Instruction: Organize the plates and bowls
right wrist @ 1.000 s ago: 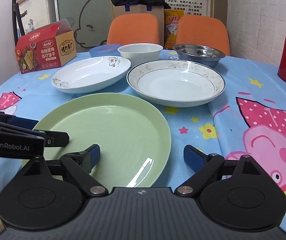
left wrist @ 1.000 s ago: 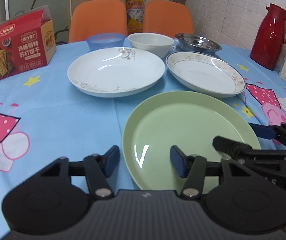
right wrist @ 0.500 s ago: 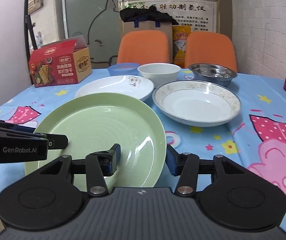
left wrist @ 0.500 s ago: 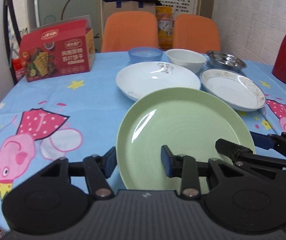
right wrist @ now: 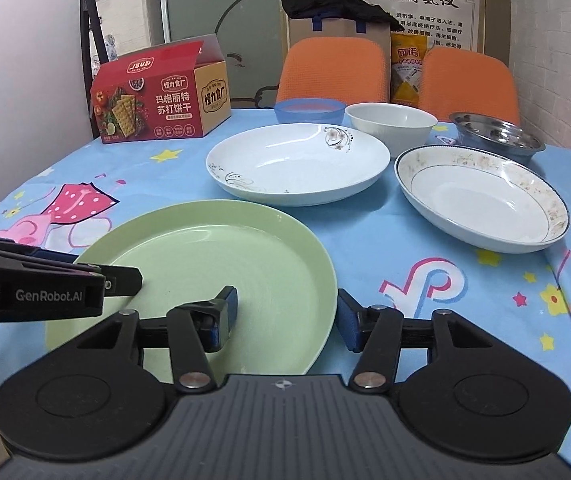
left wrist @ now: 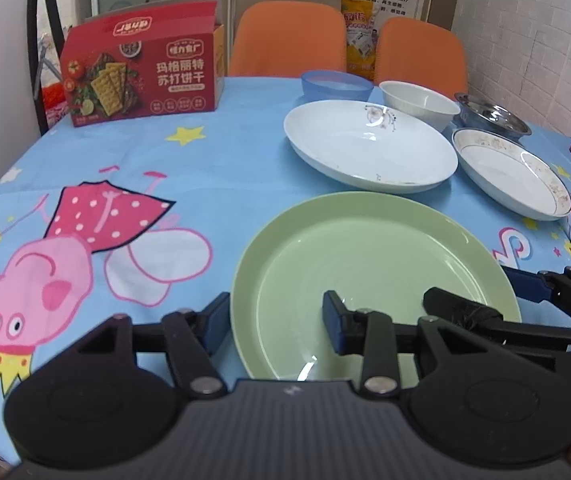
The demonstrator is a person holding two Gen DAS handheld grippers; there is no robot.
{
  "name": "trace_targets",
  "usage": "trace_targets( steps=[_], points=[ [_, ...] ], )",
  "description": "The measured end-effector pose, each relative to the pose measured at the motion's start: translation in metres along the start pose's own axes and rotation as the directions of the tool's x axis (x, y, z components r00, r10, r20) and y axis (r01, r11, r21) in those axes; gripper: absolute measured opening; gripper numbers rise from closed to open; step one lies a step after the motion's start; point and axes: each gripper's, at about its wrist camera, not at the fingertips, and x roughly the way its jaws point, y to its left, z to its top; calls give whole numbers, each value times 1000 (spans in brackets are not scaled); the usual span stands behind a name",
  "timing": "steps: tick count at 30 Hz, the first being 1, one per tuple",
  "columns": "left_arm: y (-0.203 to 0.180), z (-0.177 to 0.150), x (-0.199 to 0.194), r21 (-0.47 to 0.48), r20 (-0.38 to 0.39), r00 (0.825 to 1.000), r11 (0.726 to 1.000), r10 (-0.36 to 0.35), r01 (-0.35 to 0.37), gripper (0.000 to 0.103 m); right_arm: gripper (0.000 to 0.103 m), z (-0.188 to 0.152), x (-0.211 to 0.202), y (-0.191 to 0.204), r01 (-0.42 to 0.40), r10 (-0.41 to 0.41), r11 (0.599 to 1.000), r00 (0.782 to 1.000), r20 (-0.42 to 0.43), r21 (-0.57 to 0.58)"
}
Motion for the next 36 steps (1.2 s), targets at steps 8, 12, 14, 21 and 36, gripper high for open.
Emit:
trace_targets(
  steps=[8, 12, 14, 21, 36],
  points=[
    [28, 31, -13, -77, 128, 992, 997, -8, 18, 73, 103, 22, -20, -34, -62, 51, 991, 995, 87, 122],
    [35, 67, 6, -77, 137, 990, 997, -4, 15, 74, 103, 51, -4, -52, -60, 51, 991, 995, 84, 119],
    [38, 82, 19, -78, 128, 992, 997, 5, 5, 74, 103, 67, 7, -58, -70, 60, 992, 993, 98, 105],
    [42, 115, 65, -82, 72, 997, 997, 4, 2, 74, 103, 115, 69, -75, -48, 44, 998, 996, 79, 42],
    [48, 126, 102, -98, 10, 1000, 995, -25, 25, 74, 103, 122, 128, -56, -109, 109, 994, 992, -55, 16]
  ],
)
